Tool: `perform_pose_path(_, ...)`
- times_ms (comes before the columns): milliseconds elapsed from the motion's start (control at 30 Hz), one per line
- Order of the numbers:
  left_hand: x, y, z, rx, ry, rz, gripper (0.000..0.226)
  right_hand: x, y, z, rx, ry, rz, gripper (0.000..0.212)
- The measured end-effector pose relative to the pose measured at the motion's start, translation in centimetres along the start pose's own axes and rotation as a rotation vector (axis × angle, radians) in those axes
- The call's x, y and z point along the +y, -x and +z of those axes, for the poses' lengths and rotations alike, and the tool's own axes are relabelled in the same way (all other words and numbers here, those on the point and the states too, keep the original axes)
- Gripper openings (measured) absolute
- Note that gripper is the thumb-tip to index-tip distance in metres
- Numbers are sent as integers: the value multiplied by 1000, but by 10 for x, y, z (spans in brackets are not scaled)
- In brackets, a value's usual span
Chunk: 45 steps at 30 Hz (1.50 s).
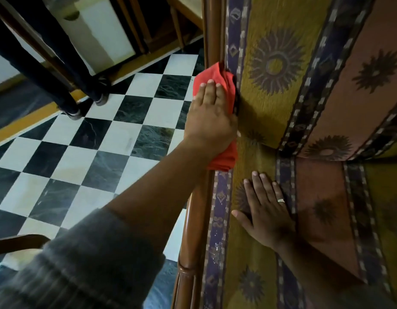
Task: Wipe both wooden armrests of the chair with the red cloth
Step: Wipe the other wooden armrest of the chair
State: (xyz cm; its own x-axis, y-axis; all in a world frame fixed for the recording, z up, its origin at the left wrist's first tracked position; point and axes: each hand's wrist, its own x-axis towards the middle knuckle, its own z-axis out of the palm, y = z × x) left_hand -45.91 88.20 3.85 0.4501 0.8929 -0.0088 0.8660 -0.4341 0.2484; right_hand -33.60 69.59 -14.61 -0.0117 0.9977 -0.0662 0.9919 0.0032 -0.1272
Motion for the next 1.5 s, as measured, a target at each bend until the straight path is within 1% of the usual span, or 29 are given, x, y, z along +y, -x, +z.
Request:
perform_pose_path(167,-5,19,5,-7,-15,39,68,1,1,0,14,-21,-5,90)
perform_pose_path(300,-8,-14,-4,-49,-43,70,70,1,1,3,29,-28,-1,89)
perform_pose_path(400,-11,-32,-8,-42,-34,82,72,1,1,4,30,-19,-11,89)
perform_pose_path(467,-12,-31,-3,-20,-36,81,74,1,0,0,11,-21,-8,90)
perform_pose_path(600,-12,-25,2,27,-17,76,73,-2,-4,-9,-80,-25,-4,95)
perform_pose_path(767,-15,-22,5,25,-36,100,74,18,-69,-23,-127,3,23,102)
perform_pose_path(867,-14,-18,4,26,-33,117,72,28,-88,-23,-79,55,36,105)
perform_pose_path(933,-15,-11,6,29,-36,126,70,27,-84,-17,-45,58,28,104)
perform_pose_path(1100,-17,-6,10,8,-59,132,73,20,-77,-19,-40,56,45,98)
perform_pose_path(1167,-16,-13,8,5,-54,129,73,15,-63,-17,-61,55,18,92)
perform_pose_path(1267,-15,-16,7,7,-39,114,73,9,-37,-8,-42,27,-56,87)
perform_pose_path(1367,-15,-12,9,16,-41,94,70,10,-32,-4,-41,22,-57,86)
perform_pose_path(1433,-14,2,7,17,-4,74,70,9,-34,-2,-37,18,-58,87)
perform_pose_path(1500,-12,36,7,25,82,78,72,10,-33,-2,-30,21,-53,88)
